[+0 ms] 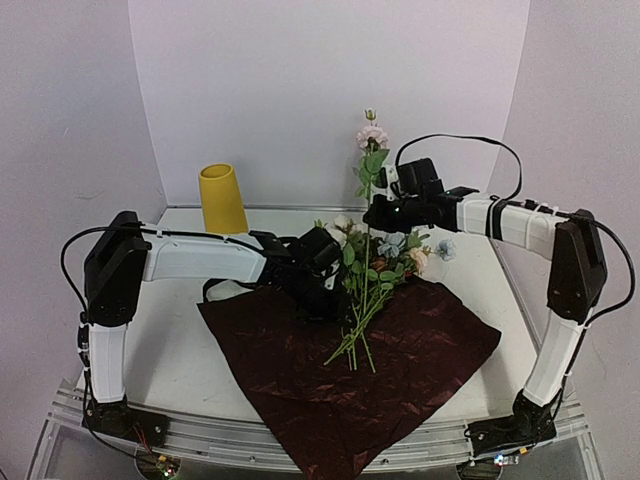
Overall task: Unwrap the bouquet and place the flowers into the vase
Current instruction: Pick up the fake flower from the wrapping paper.
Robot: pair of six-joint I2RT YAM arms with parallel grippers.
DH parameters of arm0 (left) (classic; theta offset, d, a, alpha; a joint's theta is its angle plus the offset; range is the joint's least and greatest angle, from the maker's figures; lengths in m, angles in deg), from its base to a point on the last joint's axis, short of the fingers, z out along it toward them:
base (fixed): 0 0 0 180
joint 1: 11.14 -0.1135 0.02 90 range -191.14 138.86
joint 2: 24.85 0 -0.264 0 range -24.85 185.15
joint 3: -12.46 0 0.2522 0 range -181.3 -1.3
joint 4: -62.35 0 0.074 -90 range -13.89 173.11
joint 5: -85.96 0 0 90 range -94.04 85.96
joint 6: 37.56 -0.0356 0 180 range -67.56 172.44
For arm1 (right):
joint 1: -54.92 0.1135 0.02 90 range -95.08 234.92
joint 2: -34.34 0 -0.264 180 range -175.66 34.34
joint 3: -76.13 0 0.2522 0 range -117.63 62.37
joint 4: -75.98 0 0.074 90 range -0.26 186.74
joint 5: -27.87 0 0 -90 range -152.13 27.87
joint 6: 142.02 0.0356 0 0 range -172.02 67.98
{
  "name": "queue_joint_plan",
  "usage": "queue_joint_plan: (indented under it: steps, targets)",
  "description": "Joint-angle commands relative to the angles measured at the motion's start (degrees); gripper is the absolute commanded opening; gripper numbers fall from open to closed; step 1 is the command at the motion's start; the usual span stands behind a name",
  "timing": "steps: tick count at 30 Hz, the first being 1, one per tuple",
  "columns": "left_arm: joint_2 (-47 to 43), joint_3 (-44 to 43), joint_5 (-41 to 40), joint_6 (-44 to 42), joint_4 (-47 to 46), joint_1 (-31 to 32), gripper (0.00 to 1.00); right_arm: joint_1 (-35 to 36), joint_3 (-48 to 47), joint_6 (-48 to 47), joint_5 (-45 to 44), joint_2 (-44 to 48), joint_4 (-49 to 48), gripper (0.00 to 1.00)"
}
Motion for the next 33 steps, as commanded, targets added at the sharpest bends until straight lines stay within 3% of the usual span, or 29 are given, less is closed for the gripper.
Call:
queue_joint_plan:
  steps: [1, 8, 17, 23, 28, 33]
  targets:
    - [-5.7, -0.4, -3.9, -1.6, -0.9, 0.1, 0.53, -0.3, -1.6, -3.9, -0.5, 4.6, -2.8, 0.04]
    - [-10.1, -1.1, -9.7, -2.5, -0.9, 0.1, 0.68, -0.2, 0.5, -3.2, 4.9, 7.5, -5.9, 0.04]
    - [-16.3, -5.2, -20.6, -2.3, -3.2, -0.3, 0.77, -0.2, 3.9, -3.1, 16.8, 10.8, -10.2, 0.04]
    - [-18.0, -8.3, -22.0, -0.4, -8.1, -3.6, 0.77, -0.2, 7.0, -3.0, 23.3, 13.9, -11.1, 0.03]
    - [-18.3, -10.1, -22.3, 0.9, -12.4, -6.1, 0.88, -0.2, 10.5, -2.6, 28.6, 16.5, -11.7, 0.04]
    - [-17.0, -11.9, -21.2, 0.2, -13.8, -7.6, 0.90, -0.1, 13.8, -1.7, 32.1, 18.6, -12.6, 0.04]
